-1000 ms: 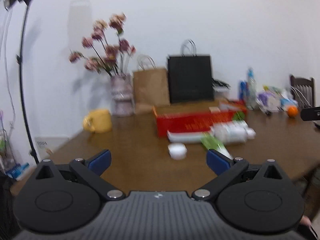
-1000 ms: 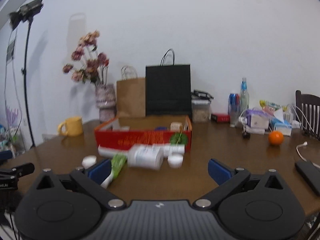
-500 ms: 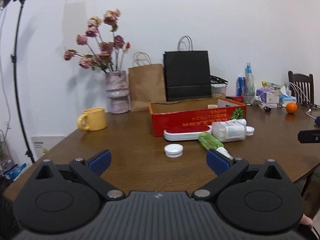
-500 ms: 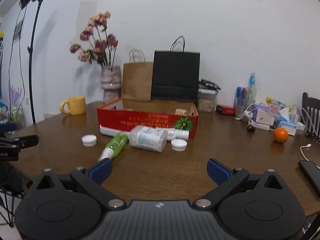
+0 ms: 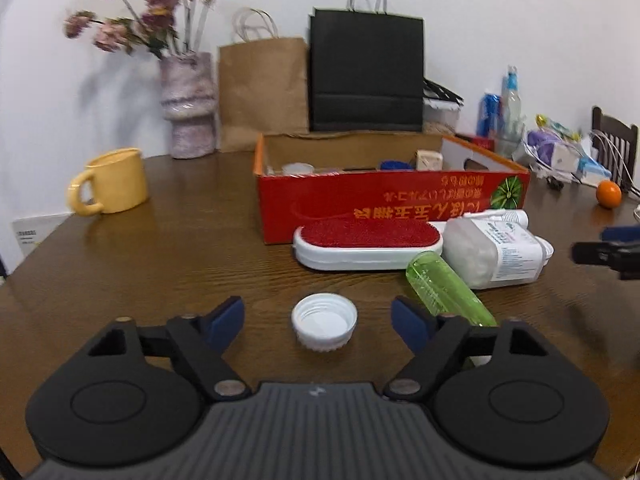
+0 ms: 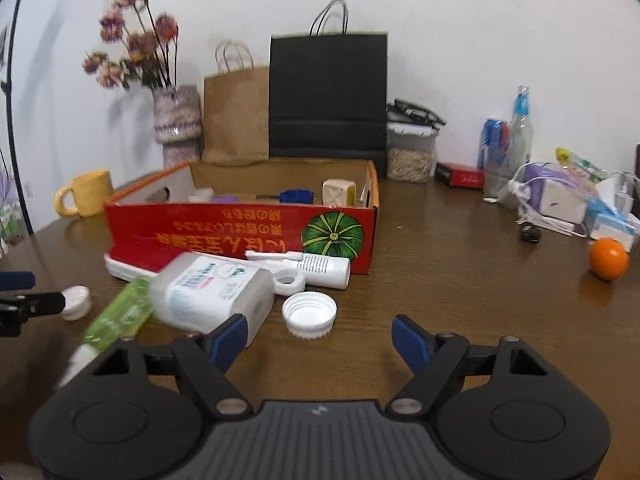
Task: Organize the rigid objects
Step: 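Grasp the white bottle cap with the left tool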
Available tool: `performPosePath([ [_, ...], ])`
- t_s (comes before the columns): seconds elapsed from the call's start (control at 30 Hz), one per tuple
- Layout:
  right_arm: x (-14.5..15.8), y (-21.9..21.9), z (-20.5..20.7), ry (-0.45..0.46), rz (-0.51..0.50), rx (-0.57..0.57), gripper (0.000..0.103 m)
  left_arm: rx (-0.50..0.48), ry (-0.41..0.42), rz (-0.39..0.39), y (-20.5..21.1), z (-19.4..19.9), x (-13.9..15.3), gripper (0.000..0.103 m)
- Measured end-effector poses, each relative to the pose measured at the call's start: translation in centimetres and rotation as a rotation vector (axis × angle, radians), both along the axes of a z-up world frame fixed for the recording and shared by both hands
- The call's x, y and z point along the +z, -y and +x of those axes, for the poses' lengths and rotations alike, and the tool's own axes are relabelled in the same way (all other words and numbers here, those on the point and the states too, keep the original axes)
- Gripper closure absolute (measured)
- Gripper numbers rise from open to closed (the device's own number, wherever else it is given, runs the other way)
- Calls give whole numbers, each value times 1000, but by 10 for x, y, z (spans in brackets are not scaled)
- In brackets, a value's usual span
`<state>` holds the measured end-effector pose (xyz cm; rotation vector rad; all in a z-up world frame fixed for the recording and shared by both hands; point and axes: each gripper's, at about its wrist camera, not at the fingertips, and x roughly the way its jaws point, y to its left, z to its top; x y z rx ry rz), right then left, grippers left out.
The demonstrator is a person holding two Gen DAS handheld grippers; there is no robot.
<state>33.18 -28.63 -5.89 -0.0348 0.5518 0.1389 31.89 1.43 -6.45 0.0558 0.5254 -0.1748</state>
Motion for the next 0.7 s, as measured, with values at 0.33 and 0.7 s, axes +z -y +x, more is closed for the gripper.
performPosePath([
  [0.33, -23, -8, 60, -124, 11, 37, 63, -11, -109, 6, 4, 37, -13, 62],
  [0.7, -3, -16, 17, 18, -100, -9, 64, 115, 18, 36, 3, -3, 12, 63],
])
